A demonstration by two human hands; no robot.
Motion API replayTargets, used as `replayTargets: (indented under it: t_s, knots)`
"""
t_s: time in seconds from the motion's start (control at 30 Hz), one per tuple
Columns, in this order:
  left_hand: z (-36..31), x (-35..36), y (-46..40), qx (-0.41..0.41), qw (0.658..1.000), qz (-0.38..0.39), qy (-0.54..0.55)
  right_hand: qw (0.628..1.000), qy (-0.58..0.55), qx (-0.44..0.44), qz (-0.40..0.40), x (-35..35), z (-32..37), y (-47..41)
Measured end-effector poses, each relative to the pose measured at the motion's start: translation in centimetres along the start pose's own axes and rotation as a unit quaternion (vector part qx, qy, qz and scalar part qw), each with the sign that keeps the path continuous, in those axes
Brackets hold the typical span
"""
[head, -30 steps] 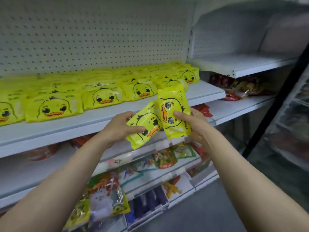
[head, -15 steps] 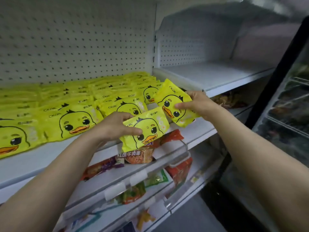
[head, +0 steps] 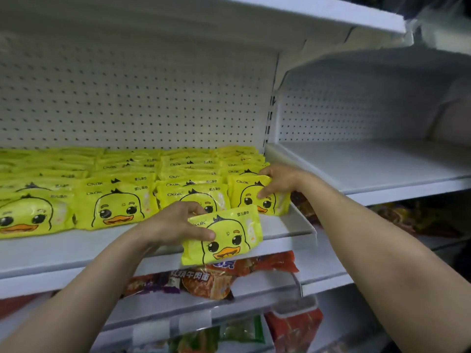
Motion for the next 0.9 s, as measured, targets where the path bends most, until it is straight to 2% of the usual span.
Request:
replayTargets:
  t_s: [0.17, 0.4, 0.5, 0.53, 0.6, 0.7, 0.73, 0.83, 0.9]
  knots:
    - [-1.3, 0.9, -0.2, -0.011, 0.999, -0.034, 0.007, 0.998, -0.002, -0.041, -0.041, -0.4, -0.4, -2.4]
    - [-3.8, 1.7, -0.1, -0.002, 0.997, -0.077, 0.024, 0.984, 0.071, -0.085, -0.139, -0.2, -1.6, -3.3]
    - [-4.8, 1.9, -0.4, -0.006, 0.995, -0.094, 0.036, 0.972, 0.003, -0.130, -0.198, -0.8, -0.9, -1.7]
    - [-5.2, 2.1, -0.5, -0.006, 0.994, -0.097, 0.043, 0.970, -0.048, -0.147, -0.188, -0.9, -0.5, -0.8]
    - [-6.2, 2.6, -0.5, -0.003, 0.993, -0.109, 0.048, 0.971, -0.127, -0.180, -0.092, -0.7, 0.6, 1.2]
    - [-7.2, 3.2, -0.8, 0.001, 0.990, -0.138, 0.037, 0.969, -0.129, -0.195, 0.077, 0.3, 2.0, 4.8]
    - [-7.5, 3.4, -0.9, 0.001, 0.989, -0.142, 0.042, 0.972, -0.097, -0.197, 0.082, 0.5, 2.2, 5.5]
    - [-7.9, 3.9, -1.3, 0.001, 0.985, -0.157, 0.065, 0.979, -0.019, -0.204, 0.021, 0.7, 2.3, 6.3]
    - [-7.3, 3.7, -1.8, 0.015, 0.974, -0.220, 0.052, 0.980, -0.020, -0.200, 0.010, 0.5, 1.7, 6.0]
Point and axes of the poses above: each hand's wrist, its own y-axis away from the middle knuckle, its own x-axis out of the palm, z = x × y, the point moved 3 cm from there along -y, towards the middle knuckle, and after that the axes turned 5 degrees about -y, right-handed, at the moved point
